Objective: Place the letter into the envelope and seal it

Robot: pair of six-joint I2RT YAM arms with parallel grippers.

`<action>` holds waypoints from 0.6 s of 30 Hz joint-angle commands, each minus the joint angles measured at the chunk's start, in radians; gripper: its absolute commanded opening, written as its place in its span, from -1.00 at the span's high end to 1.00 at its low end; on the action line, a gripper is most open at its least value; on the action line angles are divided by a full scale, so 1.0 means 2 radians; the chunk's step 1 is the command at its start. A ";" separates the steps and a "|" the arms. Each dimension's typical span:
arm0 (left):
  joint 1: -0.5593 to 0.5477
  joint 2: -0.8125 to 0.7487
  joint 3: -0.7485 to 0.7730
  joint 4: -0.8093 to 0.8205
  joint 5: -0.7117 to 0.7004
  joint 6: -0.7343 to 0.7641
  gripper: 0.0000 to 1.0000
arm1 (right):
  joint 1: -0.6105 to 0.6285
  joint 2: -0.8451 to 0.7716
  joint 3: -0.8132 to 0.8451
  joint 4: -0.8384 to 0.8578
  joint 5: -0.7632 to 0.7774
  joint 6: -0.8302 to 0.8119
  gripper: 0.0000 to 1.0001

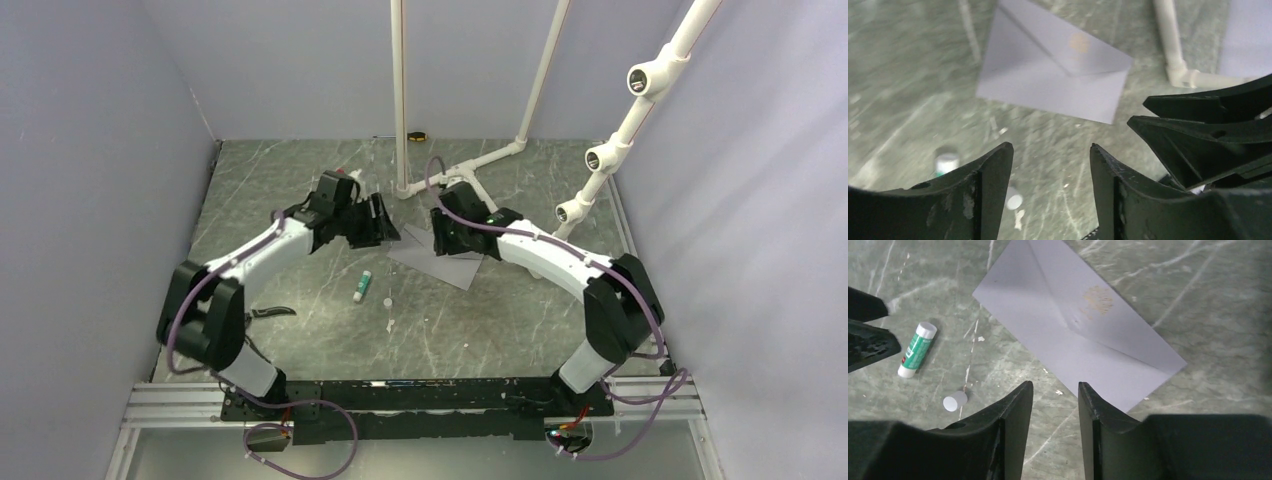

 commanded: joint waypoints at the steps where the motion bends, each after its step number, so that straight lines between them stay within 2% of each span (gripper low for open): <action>1: -0.001 -0.084 -0.054 -0.024 -0.139 0.019 -0.34 | 0.045 0.031 0.038 -0.007 0.037 0.004 0.08; 6: -0.001 -0.166 -0.107 -0.039 -0.210 0.013 -0.81 | 0.093 0.058 0.062 -0.011 0.046 -0.007 -0.20; 7: -0.001 -0.182 -0.115 -0.043 -0.225 0.011 -0.85 | 0.102 0.065 0.068 -0.012 0.046 -0.012 -0.23; 12: -0.001 -0.249 -0.154 -0.063 -0.291 -0.009 -0.85 | 0.138 0.107 0.106 -0.036 0.035 -0.017 -0.30; 16: -0.001 -0.304 -0.183 -0.073 -0.334 -0.037 -0.85 | 0.158 0.115 0.104 -0.015 -0.012 -0.050 -0.23; 18: -0.001 -0.319 -0.191 -0.083 -0.344 -0.052 -0.78 | 0.163 0.119 0.106 -0.012 -0.023 -0.054 -0.21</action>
